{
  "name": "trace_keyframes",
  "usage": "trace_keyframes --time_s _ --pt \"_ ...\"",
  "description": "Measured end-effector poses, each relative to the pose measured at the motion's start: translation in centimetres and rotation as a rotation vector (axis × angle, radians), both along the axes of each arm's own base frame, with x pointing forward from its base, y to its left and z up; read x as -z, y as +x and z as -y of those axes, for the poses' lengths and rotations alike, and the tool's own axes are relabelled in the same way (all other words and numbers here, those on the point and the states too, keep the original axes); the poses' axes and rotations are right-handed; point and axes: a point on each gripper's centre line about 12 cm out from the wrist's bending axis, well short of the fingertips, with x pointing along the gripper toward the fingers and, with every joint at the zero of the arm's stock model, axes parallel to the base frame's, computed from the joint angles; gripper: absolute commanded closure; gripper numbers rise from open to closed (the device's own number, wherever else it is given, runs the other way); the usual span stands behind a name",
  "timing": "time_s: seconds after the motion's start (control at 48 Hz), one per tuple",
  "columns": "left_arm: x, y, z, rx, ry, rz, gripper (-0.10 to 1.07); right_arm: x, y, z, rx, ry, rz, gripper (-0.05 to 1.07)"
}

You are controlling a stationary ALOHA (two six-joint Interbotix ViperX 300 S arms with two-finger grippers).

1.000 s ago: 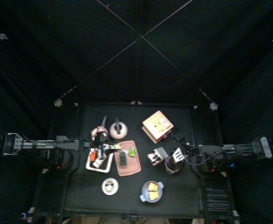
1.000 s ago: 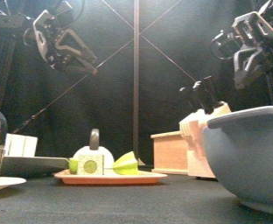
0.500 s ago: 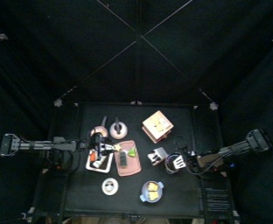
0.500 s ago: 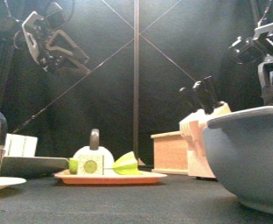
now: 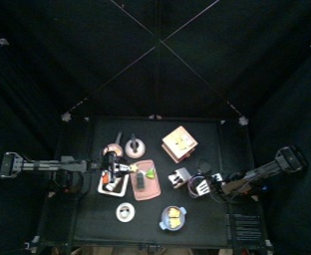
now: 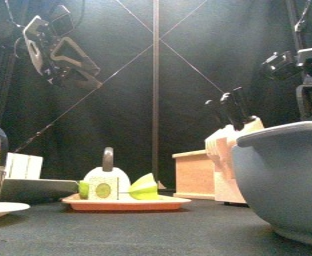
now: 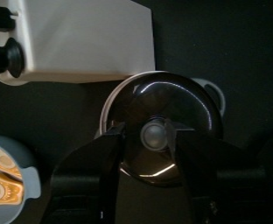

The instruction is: Grab pot lid

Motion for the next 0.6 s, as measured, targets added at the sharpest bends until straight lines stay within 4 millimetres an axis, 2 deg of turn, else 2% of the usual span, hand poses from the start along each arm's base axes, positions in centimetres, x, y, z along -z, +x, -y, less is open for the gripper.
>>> trace_keyframes --time_s 0.229,0.604 --pt "0.1 0.0 0.0 -0.002 -0.006 0.002 0.13 0.9 -0.5 0.1 0.000 -0.011 -0.035 0.24" --pt "0.2 -0.1 -0.2 -0.009 -0.007 0.002 0.13 1.2 -0.6 0.1 -0.004 -0.010 -0.044 0.26"
